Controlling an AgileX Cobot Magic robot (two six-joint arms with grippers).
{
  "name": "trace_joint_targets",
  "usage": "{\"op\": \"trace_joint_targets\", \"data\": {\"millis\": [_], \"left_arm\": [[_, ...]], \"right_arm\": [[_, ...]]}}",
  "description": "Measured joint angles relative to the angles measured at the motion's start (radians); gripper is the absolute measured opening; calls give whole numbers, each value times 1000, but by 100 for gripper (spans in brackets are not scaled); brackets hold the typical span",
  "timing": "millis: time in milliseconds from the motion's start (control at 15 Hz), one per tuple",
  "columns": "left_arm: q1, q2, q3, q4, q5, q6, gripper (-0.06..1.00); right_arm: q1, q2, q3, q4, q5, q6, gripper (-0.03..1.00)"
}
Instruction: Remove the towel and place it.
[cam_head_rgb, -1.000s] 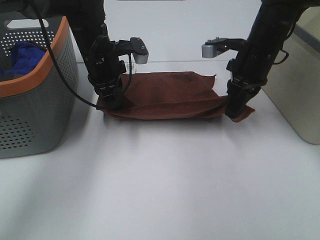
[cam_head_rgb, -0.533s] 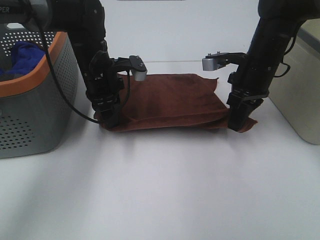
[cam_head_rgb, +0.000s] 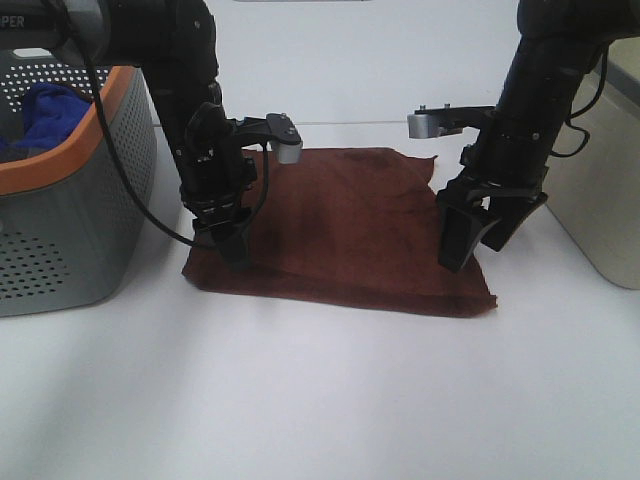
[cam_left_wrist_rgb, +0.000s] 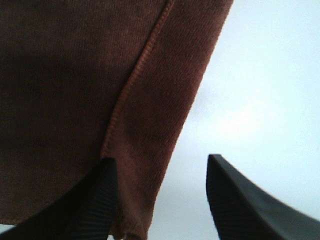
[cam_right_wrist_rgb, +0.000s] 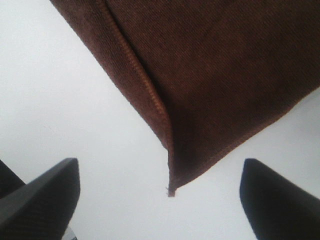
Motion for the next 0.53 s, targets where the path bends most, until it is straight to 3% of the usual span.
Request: {"op": "trace_joint_targets", "data": {"millis": [267, 333, 533], "left_arm": [[0, 0, -20, 2, -24, 31, 54], [-3, -4, -20, 19, -32, 52, 58], [-26, -32, -20, 60, -99, 62, 93]], "right_arm": [[0, 0, 0, -3, 0, 23, 80], [0, 0, 0, -2, 0, 37, 80], [0, -31, 0, -2, 0, 75, 80]]}}
